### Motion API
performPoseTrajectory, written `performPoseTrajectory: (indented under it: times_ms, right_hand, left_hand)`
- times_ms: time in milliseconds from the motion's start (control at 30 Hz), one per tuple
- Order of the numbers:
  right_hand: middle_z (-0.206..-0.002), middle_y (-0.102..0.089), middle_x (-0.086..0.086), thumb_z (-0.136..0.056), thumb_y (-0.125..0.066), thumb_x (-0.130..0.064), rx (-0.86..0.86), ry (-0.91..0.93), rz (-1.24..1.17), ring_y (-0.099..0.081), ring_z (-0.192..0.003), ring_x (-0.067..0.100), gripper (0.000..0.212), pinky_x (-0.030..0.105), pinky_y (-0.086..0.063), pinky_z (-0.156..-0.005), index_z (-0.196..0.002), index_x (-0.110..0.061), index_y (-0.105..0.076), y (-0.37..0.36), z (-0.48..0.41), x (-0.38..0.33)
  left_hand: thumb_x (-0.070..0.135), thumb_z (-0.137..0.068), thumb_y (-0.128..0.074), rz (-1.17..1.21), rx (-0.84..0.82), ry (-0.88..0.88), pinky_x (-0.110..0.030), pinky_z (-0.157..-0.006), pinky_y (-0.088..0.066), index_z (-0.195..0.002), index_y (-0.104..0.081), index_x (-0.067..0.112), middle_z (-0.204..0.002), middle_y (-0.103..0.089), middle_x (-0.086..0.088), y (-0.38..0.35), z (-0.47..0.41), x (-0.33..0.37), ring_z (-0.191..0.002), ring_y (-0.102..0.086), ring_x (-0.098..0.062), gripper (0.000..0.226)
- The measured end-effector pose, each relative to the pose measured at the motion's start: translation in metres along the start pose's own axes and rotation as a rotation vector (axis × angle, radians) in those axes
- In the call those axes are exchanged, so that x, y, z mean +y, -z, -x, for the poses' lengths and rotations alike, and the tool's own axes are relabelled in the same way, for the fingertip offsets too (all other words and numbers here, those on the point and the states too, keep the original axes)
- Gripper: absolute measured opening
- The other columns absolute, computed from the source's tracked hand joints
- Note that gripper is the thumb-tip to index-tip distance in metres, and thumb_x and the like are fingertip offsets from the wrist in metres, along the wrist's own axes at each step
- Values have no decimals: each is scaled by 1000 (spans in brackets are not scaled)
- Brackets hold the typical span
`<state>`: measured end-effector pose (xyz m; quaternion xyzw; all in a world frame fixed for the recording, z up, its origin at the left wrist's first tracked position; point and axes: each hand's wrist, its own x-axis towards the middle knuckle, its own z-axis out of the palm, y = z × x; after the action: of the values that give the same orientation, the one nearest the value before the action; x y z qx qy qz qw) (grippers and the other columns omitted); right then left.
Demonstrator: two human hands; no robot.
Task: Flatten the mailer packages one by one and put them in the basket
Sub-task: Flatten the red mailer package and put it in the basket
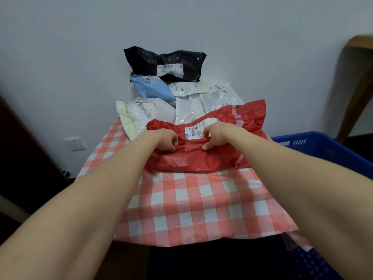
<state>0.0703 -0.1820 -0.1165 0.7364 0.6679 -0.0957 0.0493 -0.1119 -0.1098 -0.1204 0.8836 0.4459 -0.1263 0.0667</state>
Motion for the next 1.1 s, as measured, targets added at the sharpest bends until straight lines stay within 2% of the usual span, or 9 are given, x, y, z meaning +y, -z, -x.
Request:
performPoseTrajectory:
  times_ms: [100,233,433,633,700,767,900,1033,1100]
  right_hand:
    - [-120,-59,-3,-66,-74,-64,126,-2,-43,-56,-109,22,57,35,-45,-85,-108,-27,-60,11,19,-1]
    - [-113,-62,-4,-59,-76,-68,-27,-16,81,-56,-93,20,66,31,-46,-80,-107,-25,-64,14,42,-6]
    - [-124,-60,-4,-63,-82,-53,-163,-2,198,-59,-108,22,72,36,-50,-92,-126,-26,-58,-5,53,0]
    - [-117,-60,-2,-77,-75,-36,-58,53,161,-57,-104,22,44,31,-47,-81,-118,-27,-61,-17,44,11]
    - [-109,-59,-2,-78,-75,-35,-36,63,144,-57,-106,23,41,30,-45,-79,-115,-26,-62,-19,43,12]
    - [-100,-56,-1,-77,-77,-27,-55,58,24,-60,-96,25,31,31,-49,-74,-105,-23,-64,-22,41,17]
    - [-78,-58,2,-74,-82,-17,-76,63,-474,-56,-68,18,21,32,-57,-61,-77,-14,-62,-13,48,38]
    - [-58,-50,-5,-67,-84,-43,248,2,-510,-47,-58,13,42,27,-40,-57,-58,-19,-50,5,51,62]
    - [-60,-51,-7,-64,-84,-47,263,-69,-385,-48,-63,15,43,27,-38,-58,-58,-19,-51,10,56,73]
  left_hand:
    - [17,-80,-66,194,58,-7,-23,-59,-45,-85,-60,19,-83,-59,1,15,14,12,-72,-53,-16,9]
    - [27,-76,-76,262,-184,43,-28,-63,-53,-78,-54,22,-86,-57,-4,20,30,41,-73,-54,-17,23]
    - [12,-79,-76,25,-333,77,-36,-63,-57,-109,-48,16,-127,-48,-15,-8,33,55,-82,-61,-30,41]
    - [9,-85,-68,-93,-377,48,-41,-84,-56,-120,-54,13,-130,-55,-12,-7,26,54,-82,-63,-29,38]
    - [9,-86,-67,-148,-390,45,-35,-75,-57,-131,-52,14,-131,-56,-12,-4,24,59,-78,-63,-25,47]
    - [11,-86,-68,-197,-395,58,-27,-64,-54,-134,-51,13,-130,-57,-12,-2,25,66,-79,-62,-25,51]
    - [27,-75,-80,-104,-425,142,-37,-84,-56,-126,-54,8,-118,-63,-18,11,20,72,-89,-68,-30,61]
    - [18,-79,-77,325,-187,-8,-33,-67,-60,-91,-60,10,-91,-65,-10,32,11,96,-73,-67,-21,22]
    - [12,-80,-74,353,-2,-136,-33,-63,-60,-95,-57,10,-93,-57,-6,34,7,116,-73,-63,-19,23]
